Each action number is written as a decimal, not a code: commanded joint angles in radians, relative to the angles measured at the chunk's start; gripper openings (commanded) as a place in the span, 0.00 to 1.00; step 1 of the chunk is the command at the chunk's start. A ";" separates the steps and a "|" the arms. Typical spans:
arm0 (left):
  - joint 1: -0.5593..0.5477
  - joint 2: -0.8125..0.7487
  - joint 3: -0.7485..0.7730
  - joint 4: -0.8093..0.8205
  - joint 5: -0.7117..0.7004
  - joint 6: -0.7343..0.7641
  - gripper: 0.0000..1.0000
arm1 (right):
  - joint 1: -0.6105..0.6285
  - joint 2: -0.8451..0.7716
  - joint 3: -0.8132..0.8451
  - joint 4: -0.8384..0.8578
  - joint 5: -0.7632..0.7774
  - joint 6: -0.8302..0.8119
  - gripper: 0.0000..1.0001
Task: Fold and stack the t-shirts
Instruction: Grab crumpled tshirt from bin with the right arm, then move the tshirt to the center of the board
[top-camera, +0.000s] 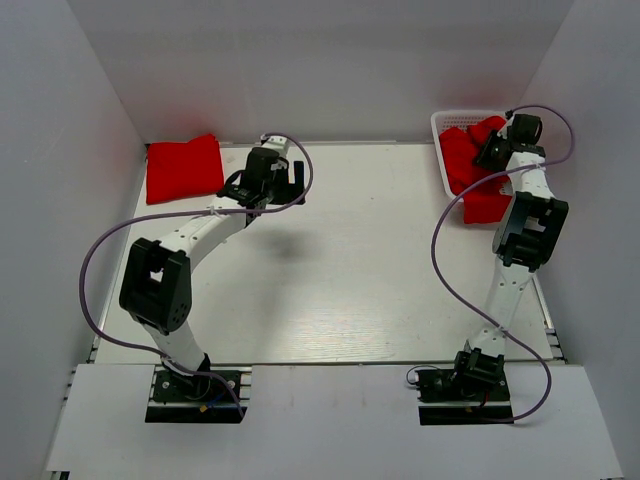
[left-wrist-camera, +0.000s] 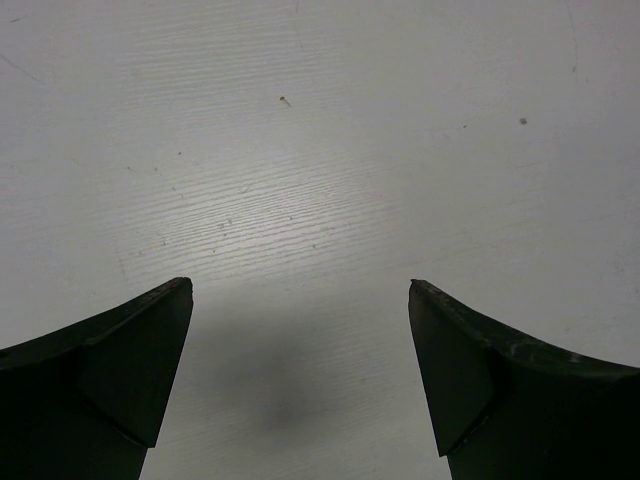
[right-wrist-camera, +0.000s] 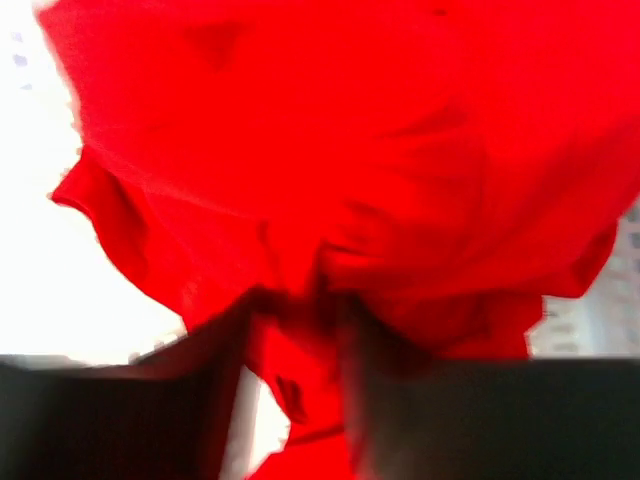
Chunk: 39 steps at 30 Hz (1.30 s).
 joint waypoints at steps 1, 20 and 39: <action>0.007 0.006 0.045 -0.008 0.013 -0.001 0.99 | -0.003 -0.020 0.004 0.131 -0.083 0.029 0.19; 0.007 0.017 0.075 0.010 0.054 -0.029 0.99 | -0.003 -0.385 0.022 0.184 -0.004 -0.091 0.00; 0.017 -0.085 0.013 -0.005 0.008 -0.087 0.99 | 0.018 -0.526 0.203 0.229 -0.251 -0.074 0.00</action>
